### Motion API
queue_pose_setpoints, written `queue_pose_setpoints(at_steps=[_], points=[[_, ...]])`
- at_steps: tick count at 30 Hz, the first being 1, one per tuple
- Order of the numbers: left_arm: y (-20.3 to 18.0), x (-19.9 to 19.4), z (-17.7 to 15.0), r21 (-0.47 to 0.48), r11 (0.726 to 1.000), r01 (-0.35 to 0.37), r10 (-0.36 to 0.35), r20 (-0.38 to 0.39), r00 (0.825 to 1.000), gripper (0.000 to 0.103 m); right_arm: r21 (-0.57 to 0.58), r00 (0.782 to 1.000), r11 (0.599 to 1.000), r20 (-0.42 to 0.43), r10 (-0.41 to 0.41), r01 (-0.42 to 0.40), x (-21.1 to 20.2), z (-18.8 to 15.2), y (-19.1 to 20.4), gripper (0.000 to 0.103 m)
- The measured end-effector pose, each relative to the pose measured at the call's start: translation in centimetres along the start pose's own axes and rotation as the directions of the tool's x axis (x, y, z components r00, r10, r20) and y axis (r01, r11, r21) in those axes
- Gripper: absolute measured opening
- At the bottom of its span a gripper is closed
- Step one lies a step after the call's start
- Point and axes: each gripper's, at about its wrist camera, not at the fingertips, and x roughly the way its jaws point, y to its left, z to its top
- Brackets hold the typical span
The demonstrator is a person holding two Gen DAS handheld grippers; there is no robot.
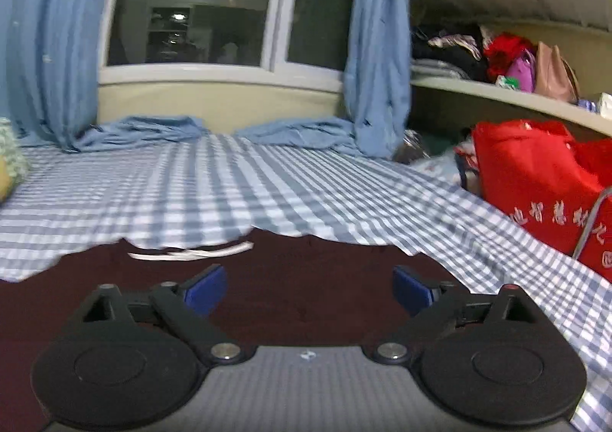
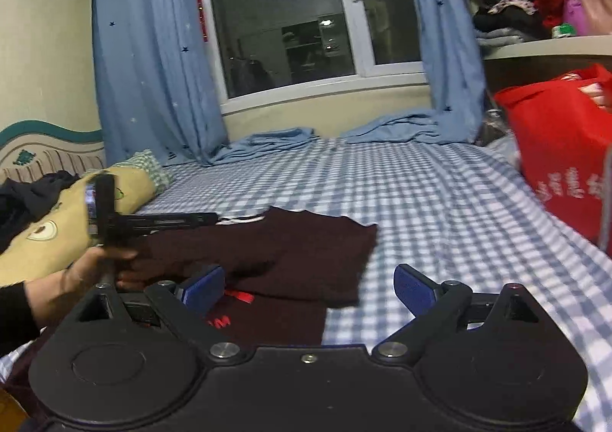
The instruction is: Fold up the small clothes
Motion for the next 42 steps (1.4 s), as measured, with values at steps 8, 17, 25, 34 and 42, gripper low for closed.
queue_pose_setpoints(at_steps=[8, 17, 25, 34, 42], points=[[4.2, -12.6, -1.3, 0.104, 0.975, -0.195, 0.196, 0.006, 0.981, 0.098, -0.065, 0.993, 0.993, -0.073, 0.090, -0.095, 6.2, 2.9, 4.3, 0.083], [2.6, -28.1, -7.2, 0.380, 0.889, -0.256, 0.285, -0.021, 0.958, 0.102, -0.348, 0.994, 0.935, 0.047, 0.097, -0.075, -6.2, 7.0, 8.7, 0.102], [-5.1, -32.3, -16.9, 0.609, 0.773, -0.177, 0.306, -0.114, 0.945, 0.102, -0.484, 0.983, 0.867, -0.181, 0.029, -0.115, -10.7, -0.4, 12.6, 0.102], [-9.6, -30.2, -25.4, 0.848, 0.519, -0.107, 0.364, -0.106, 0.925, 0.102, -0.274, 0.938, 0.921, -0.283, 0.199, -0.278, -7.7, -6.7, 15.4, 0.102], [-10.4, -28.9, -29.4, 0.945, 0.281, -0.166, 0.401, 0.042, 0.915, 0.100, -0.261, 0.958, 0.941, -0.242, 0.152, -0.215, -8.4, -6.0, 13.8, 0.102]])
